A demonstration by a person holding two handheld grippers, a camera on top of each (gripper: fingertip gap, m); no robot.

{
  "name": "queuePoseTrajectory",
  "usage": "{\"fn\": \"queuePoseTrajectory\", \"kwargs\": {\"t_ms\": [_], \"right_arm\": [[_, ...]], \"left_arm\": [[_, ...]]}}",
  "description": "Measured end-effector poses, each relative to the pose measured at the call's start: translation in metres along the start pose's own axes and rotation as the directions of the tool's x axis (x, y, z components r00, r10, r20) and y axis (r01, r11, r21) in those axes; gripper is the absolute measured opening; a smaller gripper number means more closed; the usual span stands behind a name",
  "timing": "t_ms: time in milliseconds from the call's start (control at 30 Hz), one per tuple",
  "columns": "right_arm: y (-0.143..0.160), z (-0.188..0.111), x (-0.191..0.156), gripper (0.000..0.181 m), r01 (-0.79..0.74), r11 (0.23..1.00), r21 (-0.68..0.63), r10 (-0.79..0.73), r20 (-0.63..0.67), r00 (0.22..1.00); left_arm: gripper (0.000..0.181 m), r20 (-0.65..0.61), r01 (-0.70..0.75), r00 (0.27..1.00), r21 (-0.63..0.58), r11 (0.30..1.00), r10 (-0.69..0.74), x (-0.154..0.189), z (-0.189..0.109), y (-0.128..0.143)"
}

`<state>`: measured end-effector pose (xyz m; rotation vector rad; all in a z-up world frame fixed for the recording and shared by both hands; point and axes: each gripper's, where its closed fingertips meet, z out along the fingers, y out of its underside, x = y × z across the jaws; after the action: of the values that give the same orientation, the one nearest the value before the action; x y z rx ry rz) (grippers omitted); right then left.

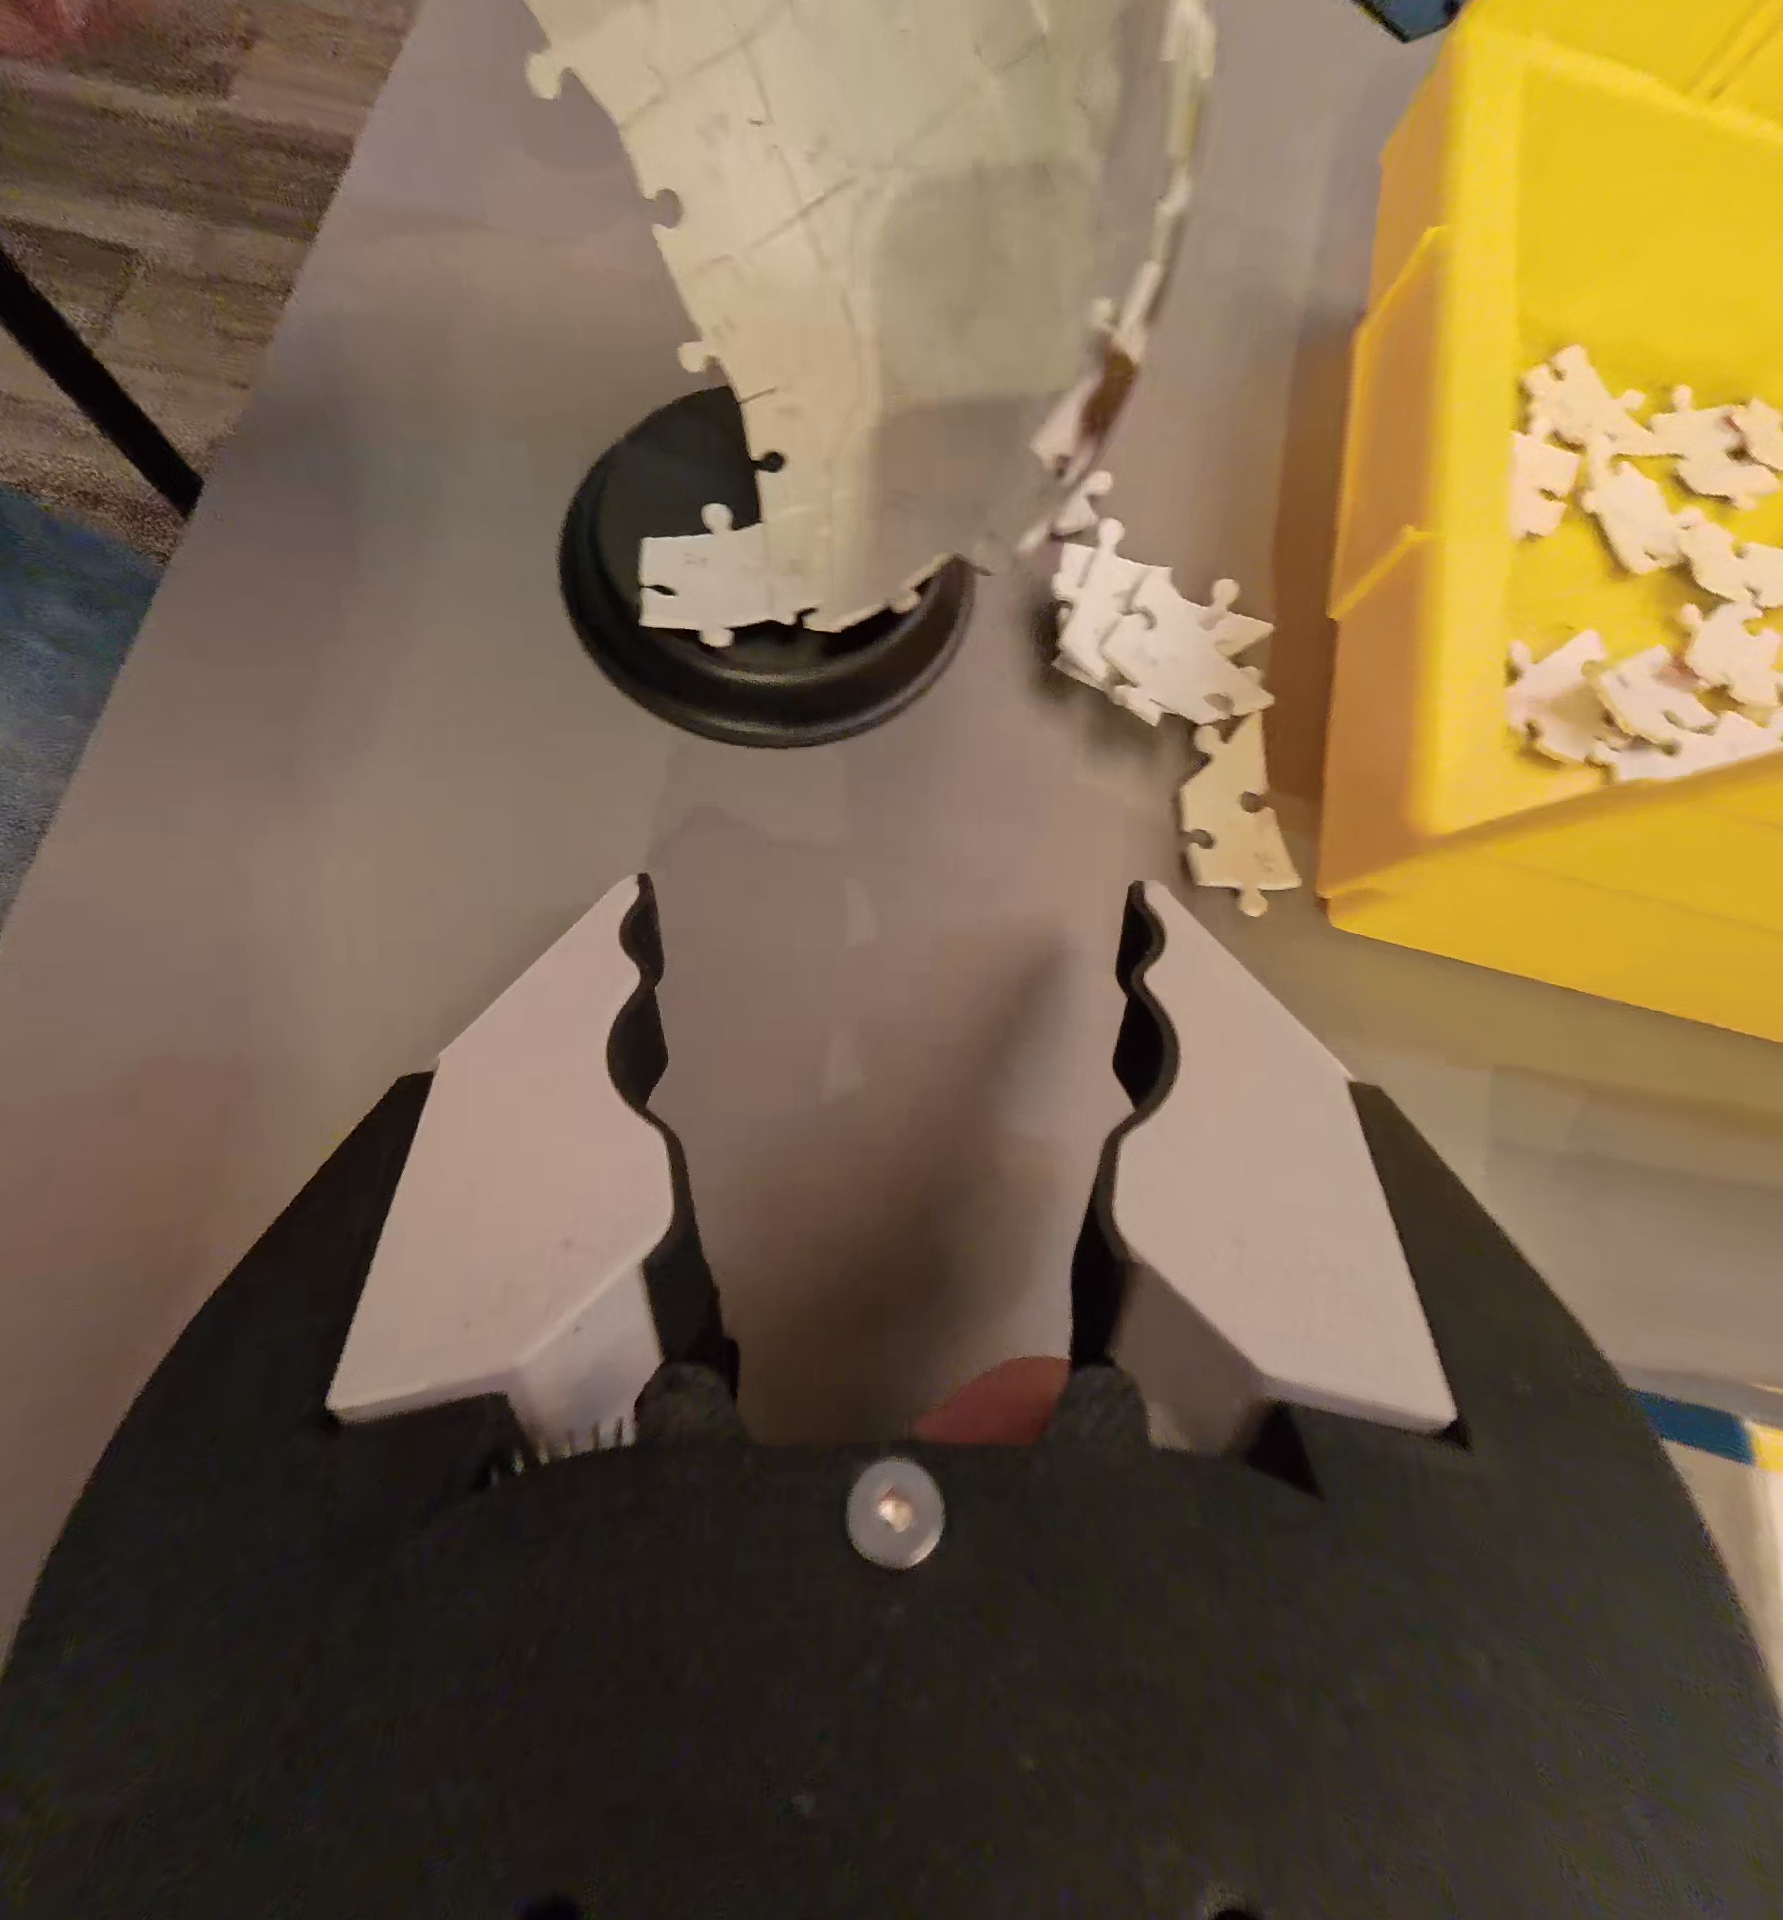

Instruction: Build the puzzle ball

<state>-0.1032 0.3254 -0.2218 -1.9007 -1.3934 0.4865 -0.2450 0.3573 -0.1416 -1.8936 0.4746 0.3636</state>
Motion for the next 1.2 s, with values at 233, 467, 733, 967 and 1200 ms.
{"fn": "queuePoseTrajectory", "kwargs": {"t_ms": [233,467,733,967,1200], "right_arm": [[-0.002,0.011,0.014,0.086,0.022,1.0,-0.02,-0.023,-0.037,0.999],[-0.021,0.021,0.024,0.073,0.07,0.998,0.0,-0.07,-0.088,0.994],[-0.034,0.047,0.036,0.047,0.126,0.991,-0.033,-0.129,-0.136,0.982],[-0.029,0.045,0.048,0.016,0.105,0.994,-0.043,-0.111,-0.165,0.98],[-0.004,0.019,0.035,0.01,0.122,0.988,-0.093,-0.134,-0.138,0.981]], "left_arm": [[0.004,0.016,0.02,1.0,-0.01,1.0,-0.02,-0.01,-0.002,0.006],[0.004,0.019,0.042,0.999,-0.008,0.999,-0.042,-0.016,-0.005,0.01],[0.004,0.019,0.057,0.998,-0.003,0.998,-0.057,-0.021,-0.007,0.016],[0.004,0.02,0.07,0.997,-0.007,0.998,-0.07,-0.028,-0.008,0.021],[0.004,0.01,0.067,0.998,0.001,0.998,-0.067,-0.025,-0.009,0.023]]}}
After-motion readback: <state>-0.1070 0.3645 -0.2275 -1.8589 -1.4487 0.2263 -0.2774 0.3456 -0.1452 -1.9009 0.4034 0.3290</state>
